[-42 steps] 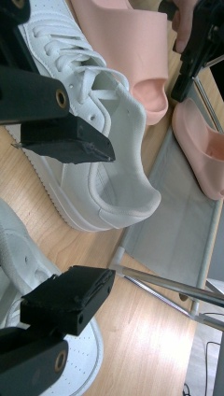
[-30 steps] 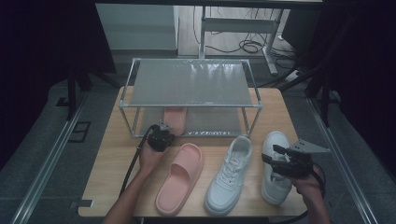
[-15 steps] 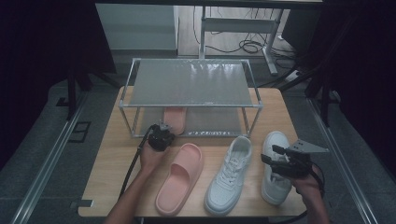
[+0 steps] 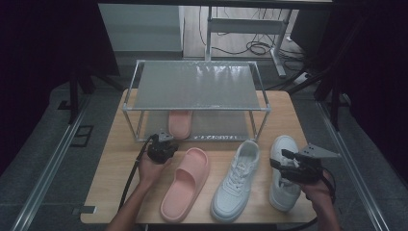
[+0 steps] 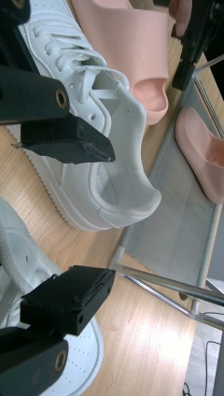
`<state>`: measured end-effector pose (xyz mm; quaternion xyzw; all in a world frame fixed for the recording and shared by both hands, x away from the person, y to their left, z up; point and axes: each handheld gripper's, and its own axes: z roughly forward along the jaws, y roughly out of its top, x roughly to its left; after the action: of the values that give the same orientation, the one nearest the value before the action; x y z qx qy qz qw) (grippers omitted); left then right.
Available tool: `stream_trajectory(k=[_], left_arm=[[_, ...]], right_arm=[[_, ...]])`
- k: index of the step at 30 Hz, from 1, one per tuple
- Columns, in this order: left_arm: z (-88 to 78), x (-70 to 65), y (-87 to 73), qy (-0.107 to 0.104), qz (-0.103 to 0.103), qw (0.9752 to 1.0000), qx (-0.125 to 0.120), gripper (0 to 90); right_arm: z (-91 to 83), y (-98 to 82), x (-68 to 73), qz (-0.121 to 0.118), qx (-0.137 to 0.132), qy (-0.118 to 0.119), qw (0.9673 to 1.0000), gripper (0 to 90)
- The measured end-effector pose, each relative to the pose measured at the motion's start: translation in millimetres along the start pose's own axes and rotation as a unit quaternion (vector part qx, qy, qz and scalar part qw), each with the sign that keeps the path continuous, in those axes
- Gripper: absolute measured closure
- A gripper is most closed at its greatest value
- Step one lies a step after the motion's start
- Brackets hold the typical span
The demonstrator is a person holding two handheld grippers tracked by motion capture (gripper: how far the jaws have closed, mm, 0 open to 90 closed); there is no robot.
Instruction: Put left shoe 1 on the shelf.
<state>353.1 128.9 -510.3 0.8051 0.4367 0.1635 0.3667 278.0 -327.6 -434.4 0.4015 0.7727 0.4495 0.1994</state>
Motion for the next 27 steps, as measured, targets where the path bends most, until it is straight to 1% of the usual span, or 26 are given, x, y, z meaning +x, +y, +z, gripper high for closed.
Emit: stream_trajectory(k=[1, 3, 4, 5, 7, 9, 12, 18, 21, 27], left_arm=[[0.0, 0.0, 0.0, 0.000, 0.000, 1.0000, 0.000, 89.7], [-6.7, -0.9, -4.0, -0.005, -0.003, 1.0000, -0.003, 89.7], [-13.9, -1.9, -7.9, -0.009, -0.006, 0.9999, -0.008, 89.7], [-13.9, -1.9, -7.9, -0.009, -0.006, 0.9999, -0.008, 89.8], [-21.4, -3.6, -11.7, -0.014, -0.009, 0.9998, -0.014, 89.8], [-28.8, -5.6, -15.9, -0.019, -0.008, 0.9997, -0.016, 89.8], [-37.0, -7.4, -22.4, -0.020, -0.005, 0.9997, -0.014, 89.9], [-50.9, -9.7, -35.0, -0.029, -0.010, 0.9994, -0.018, 89.9], [-54.7, -10.4, -38.3, -0.030, -0.007, 0.9994, -0.015, 89.9], [-60.8, -9.2, -42.1, -0.029, -0.010, 0.9994, -0.017, 89.9]], right_arm=[[0.0, 0.0, 0.0, 0.000, 0.000, 0.000, 1.0000, 37.6], [0.1, 0.0, 0.1, -0.001, 0.001, 0.000, 1.0000, 37.6], [0.3, 0.0, 0.2, 0.000, 0.001, 0.000, 1.0000, 37.6], [0.3, 0.0, 0.2, 0.000, 0.001, 0.000, 1.0000, 37.6], [0.4, 0.0, 0.4, 0.000, 0.002, 0.000, 1.0000, 37.6], [0.7, -0.1, 0.8, 0.000, 0.000, 0.001, 1.0000, 37.6], [0.9, -0.1, 1.0, 0.000, 0.000, 0.001, 1.0000, 37.6], [0.4, 0.3, 1.4, 0.000, 0.001, 0.001, 1.0000, 37.6], [0.9, -0.2, 1.0, 0.001, 0.000, 0.000, 1.0000, 37.6], [1.4, -0.4, 1.4, 0.002, 0.001, 0.000, 1.0000, 37.6]])
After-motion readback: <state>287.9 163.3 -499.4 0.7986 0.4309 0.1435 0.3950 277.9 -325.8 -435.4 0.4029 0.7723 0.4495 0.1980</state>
